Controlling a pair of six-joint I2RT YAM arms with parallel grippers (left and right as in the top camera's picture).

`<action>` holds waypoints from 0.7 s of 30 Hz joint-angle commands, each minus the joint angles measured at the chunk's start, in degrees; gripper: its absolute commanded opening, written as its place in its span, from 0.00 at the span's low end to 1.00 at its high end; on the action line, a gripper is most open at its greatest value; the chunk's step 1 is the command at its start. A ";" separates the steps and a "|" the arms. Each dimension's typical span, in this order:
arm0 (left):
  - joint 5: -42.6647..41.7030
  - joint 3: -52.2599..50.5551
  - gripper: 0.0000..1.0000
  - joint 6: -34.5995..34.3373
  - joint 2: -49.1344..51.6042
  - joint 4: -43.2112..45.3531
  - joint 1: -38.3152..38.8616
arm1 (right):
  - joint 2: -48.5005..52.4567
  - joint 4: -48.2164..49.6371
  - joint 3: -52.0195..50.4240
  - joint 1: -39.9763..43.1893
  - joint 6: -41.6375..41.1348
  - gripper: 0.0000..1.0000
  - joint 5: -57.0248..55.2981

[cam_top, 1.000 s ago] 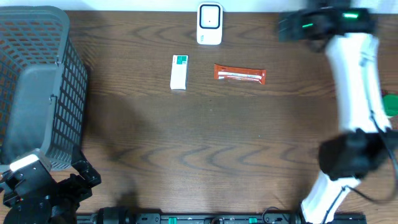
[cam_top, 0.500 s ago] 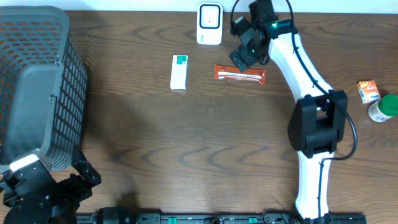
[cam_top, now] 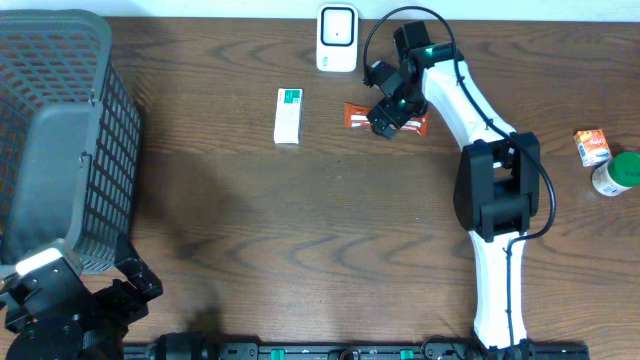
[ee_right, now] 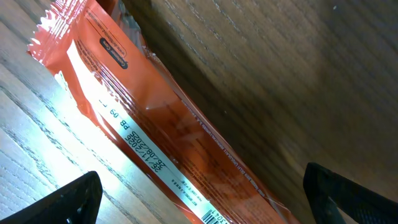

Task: Scan the item barcode
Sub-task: 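Move the right gripper left over the orange snack bar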

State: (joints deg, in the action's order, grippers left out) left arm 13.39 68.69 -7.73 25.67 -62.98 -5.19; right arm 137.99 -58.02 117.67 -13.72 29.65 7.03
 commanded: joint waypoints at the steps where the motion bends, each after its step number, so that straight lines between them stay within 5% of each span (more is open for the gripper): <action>1: -0.35 -0.24 1.00 -0.46 0.13 0.00 -0.22 | -0.17 0.44 0.39 0.44 1.31 0.99 1.90; 18: -0.33 -0.24 1.00 -0.46 0.13 0.00 -0.22 | 4.28 1.73 0.42 -2.19 2.40 0.99 1.84; 21: -0.35 -0.24 1.00 -0.46 0.13 0.00 -0.22 | 5.40 1.90 0.42 -3.21 2.36 0.91 1.18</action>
State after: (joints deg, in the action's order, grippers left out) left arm 13.39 68.69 -7.73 25.67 -62.98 -5.19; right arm 140.46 -56.01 117.71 -15.44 31.75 7.81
